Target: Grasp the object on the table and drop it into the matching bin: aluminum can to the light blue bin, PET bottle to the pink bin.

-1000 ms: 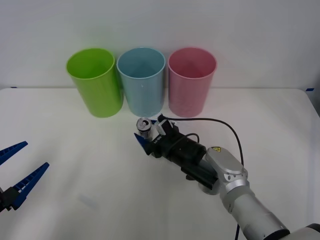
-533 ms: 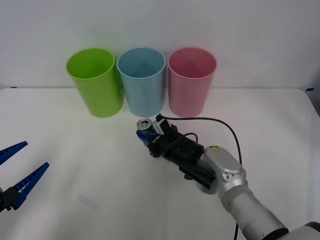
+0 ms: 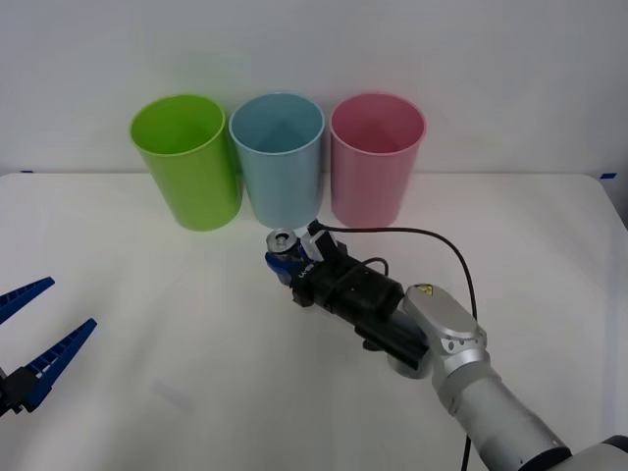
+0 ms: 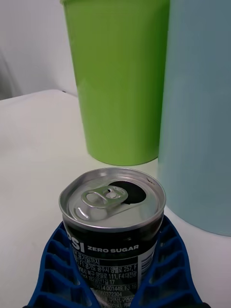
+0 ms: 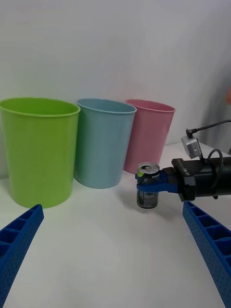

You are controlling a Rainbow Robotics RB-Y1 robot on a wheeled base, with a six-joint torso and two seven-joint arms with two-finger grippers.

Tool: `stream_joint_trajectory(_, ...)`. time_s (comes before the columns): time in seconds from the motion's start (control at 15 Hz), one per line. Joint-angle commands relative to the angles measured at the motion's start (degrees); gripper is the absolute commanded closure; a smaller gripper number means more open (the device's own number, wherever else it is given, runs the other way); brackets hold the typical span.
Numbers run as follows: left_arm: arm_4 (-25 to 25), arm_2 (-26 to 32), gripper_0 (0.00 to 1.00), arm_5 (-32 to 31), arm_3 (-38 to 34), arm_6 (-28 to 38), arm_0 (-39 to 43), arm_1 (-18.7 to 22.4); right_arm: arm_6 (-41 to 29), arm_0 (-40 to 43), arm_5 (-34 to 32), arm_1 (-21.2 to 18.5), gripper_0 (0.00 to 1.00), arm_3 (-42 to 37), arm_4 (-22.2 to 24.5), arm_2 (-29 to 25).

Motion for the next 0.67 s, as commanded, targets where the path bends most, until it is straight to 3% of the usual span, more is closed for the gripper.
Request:
stream_joint_trajectory(0.07,0.0,0.0,0.00,0.0,0.0,0.0,0.0,0.0,-0.9,2.5,-0.4,-2.1,1.00,-5.0,-1.5,1.1)
stream_joint_trajectory(0.27,0.0,0.0,0.00,0.0,0.0,0.0,0.0,0.0,-3.4,6.1,1.7,-5.8,1.00,-12.8,-5.2,4.5)
stream_joint_trajectory(0.67,0.0,0.0,0.00,0.0,0.0,0.0,0.0,0.0,-16.5,13.4,7.3,-14.5,1.00,-31.8,-7.9,9.6)
